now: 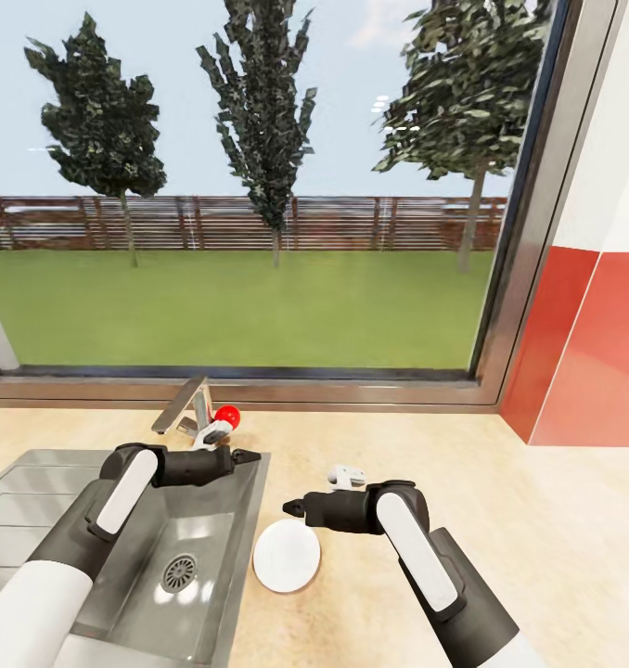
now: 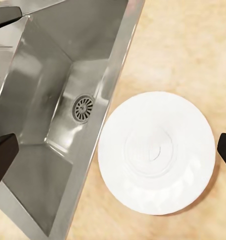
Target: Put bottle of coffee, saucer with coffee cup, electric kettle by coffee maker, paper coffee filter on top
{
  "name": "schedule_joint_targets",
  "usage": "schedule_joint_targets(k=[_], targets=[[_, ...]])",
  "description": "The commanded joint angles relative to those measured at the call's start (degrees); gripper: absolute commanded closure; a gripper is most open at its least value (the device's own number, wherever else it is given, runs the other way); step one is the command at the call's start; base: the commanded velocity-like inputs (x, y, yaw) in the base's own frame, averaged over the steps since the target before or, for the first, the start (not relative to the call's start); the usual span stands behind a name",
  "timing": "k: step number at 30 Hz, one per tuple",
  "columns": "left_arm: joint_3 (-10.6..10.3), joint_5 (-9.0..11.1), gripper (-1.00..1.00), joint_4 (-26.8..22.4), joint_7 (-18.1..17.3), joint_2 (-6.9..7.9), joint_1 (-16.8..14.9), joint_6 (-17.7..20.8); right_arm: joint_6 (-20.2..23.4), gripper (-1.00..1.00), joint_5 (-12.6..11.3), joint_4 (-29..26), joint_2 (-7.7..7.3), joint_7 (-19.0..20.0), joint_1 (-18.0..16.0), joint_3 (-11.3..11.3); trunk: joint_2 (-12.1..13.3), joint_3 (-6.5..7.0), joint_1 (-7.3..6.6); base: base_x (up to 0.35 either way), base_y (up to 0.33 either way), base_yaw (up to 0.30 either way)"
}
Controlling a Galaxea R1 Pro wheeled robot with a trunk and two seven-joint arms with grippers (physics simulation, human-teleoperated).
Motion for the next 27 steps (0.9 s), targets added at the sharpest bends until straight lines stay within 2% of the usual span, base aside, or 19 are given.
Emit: schedule_joint_targets(k=[1, 27], targets=[[-0.04, -0.53, -1.00, 0.01, -0.56, 0.04, 0.15, 0.03, 0.10, -1.00, -0.57, -0.03, 0.01, -0.60, -0.03, 0.02, -0.05, -0.03, 0.02, 0.000, 0.000, 0.000], [0.03, -0.53, -1.00, 0.02, -0.56, 0.04, 0.77, -0.03, 0.09, -1.00, -0.63, -0.03, 0.02, -0.60, -0.03, 0.00, -0.05, -0.03, 0.02, 0.000, 0.000, 0.000]])
